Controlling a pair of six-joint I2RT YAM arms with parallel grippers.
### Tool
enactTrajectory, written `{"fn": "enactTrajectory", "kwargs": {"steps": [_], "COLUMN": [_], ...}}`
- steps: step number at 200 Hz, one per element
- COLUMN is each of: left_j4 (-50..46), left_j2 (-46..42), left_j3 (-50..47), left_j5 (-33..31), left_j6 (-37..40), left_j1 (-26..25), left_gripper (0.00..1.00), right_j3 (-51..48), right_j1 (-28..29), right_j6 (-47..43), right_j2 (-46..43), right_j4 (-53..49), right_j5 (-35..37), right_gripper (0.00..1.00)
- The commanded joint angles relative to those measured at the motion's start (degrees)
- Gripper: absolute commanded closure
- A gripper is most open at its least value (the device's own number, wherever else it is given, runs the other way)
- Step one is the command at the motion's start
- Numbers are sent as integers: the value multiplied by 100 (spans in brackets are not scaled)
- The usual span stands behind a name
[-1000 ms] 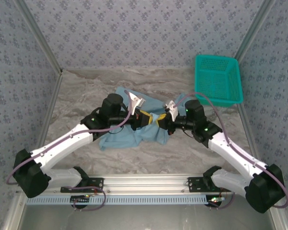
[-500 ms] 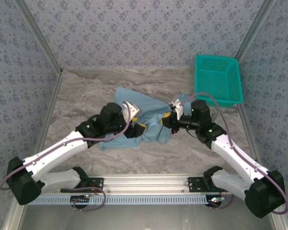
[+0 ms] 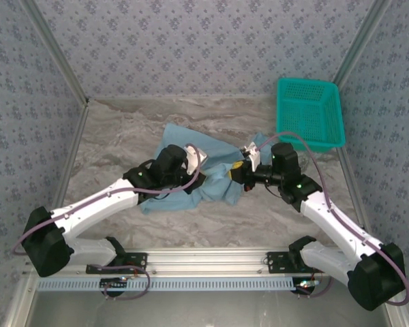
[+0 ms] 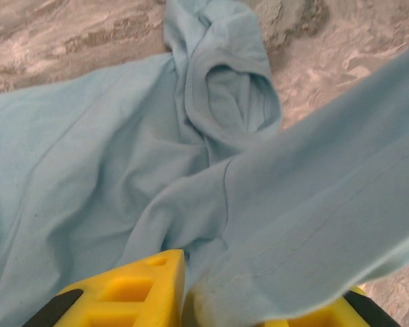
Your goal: Fold the inside-out t-shirt
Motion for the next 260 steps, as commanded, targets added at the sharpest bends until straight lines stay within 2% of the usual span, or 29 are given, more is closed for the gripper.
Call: {"fn": "enactTrajectory", "kwargs": {"steps": [1, 19, 44, 53, 73, 86, 105, 116, 138, 157, 171, 215, 260], "left_j4": [326, 338, 279, 252, 235, 328, 388, 421, 481, 570, 668, 719, 719], "left_j2": [14, 1, -163, -242, -381, -423, -332, -230, -48, 32, 23, -35, -70], "left_j3": [262, 344, 405, 405, 426, 393, 397, 402, 432, 406, 342, 297, 292], "left_j5": [243, 268, 187, 189, 255, 396, 465, 513, 627, 738, 794, 893, 933], "left_j6": [-100, -260, -791, -1000, -1693, -2054, -2319, -2426, -2592, -2614, -2605, -2535, -2440], "left_j1": [-19, 3, 115, 170, 355, 446, 466, 464, 453, 459, 452, 457, 460], "left_gripper": [81, 100, 100, 100, 100, 100, 100, 100, 100, 100, 100, 100, 100], "right_j3": [134, 234, 718, 935, 1510, 1789, 1852, 1763, 1324, 928, 724, 689, 900], "right_j1": [-46, -47, -106, -129, -172, -177, -170, -165, 69, 128, 121, 141, 276], "right_j6": [-124, -91, 91, 267, 614, 579, 702, 726, 799, 1425, 1835, 2707, 2821], "right_j2": [-152, -245, -289, -210, 190, 472, 613, 514, 121, 96, 324, 1345, 2132], "right_j4": [-454, -711, -1482, -1789, -2793, -3359, -3561, -3290, -2401, -1589, -936, 89, 456], "right_j5": [18, 231, 1142, 1632, 2880, 3596, 4060, 3959, 2647, 1740, 1454, 1405, 1351], "right_gripper": [100, 100, 100, 95, 77, 74, 69, 65, 57, 53, 50, 47, 45]}}
